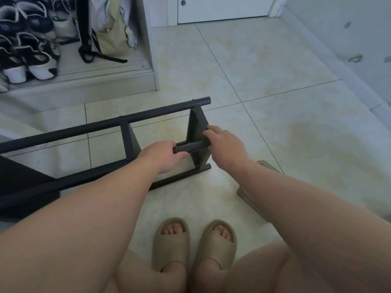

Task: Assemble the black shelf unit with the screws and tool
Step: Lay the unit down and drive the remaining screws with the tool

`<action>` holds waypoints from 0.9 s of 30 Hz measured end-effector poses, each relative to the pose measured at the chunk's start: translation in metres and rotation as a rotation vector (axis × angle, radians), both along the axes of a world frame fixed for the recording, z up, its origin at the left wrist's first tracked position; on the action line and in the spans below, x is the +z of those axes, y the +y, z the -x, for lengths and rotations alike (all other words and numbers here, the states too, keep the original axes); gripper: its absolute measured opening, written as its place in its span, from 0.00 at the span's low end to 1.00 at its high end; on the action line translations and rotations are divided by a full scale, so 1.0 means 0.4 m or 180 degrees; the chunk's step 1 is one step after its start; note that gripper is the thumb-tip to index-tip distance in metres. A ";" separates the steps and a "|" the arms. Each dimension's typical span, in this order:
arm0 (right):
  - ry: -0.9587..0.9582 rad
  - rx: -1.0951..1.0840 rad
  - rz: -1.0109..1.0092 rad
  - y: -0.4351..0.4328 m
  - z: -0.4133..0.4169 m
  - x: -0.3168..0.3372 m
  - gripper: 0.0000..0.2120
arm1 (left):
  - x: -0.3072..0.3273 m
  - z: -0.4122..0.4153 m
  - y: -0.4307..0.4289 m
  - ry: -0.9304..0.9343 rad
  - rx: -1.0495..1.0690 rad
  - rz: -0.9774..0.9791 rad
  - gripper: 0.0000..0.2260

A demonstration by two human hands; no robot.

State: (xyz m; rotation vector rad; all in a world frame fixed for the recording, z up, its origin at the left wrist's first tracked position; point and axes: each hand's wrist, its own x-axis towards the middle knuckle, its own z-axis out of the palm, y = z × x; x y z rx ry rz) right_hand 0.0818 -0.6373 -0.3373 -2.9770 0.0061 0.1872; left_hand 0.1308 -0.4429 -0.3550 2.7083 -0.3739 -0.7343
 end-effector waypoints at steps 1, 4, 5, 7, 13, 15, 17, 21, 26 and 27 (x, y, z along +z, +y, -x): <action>-0.0016 -0.0015 -0.0020 0.000 -0.005 -0.003 0.18 | 0.002 -0.005 -0.005 0.0013 0.0007 -0.0036 0.17; 0.0018 0.0039 -0.0072 -0.005 -0.001 -0.006 0.18 | 0.008 0.000 -0.015 0.0077 0.0048 -0.0136 0.17; 0.0096 0.0107 -0.0083 -0.010 0.009 -0.004 0.20 | 0.013 0.010 -0.018 0.0087 0.0061 -0.0164 0.17; 0.0301 0.0239 -0.0040 -0.027 0.038 0.007 0.24 | 0.029 0.035 -0.029 0.0014 0.0071 -0.0195 0.16; 0.0646 -0.0186 0.0013 -0.118 0.154 0.088 0.25 | 0.114 0.125 -0.119 -0.0808 -0.0141 0.0125 0.17; 0.0725 -0.0439 -0.0105 -0.156 0.193 0.114 0.24 | 0.128 0.151 -0.162 -0.0777 -0.0309 0.0328 0.16; 0.0855 -0.0599 -0.0231 -0.193 0.225 0.131 0.22 | 0.128 0.174 -0.201 -0.0485 -0.0522 0.0459 0.15; 0.1252 -0.0750 -0.0306 -0.274 0.267 0.136 0.19 | 0.081 0.214 -0.271 -0.0102 -0.1157 0.0258 0.14; 0.1978 -0.0841 -0.0279 -0.360 0.246 0.038 0.17 | -0.008 0.222 -0.331 -0.0076 -0.1769 -0.0172 0.15; 0.2144 -0.0819 -0.0288 -0.375 0.238 0.008 0.17 | -0.028 0.219 -0.348 -0.0115 -0.1910 -0.0230 0.15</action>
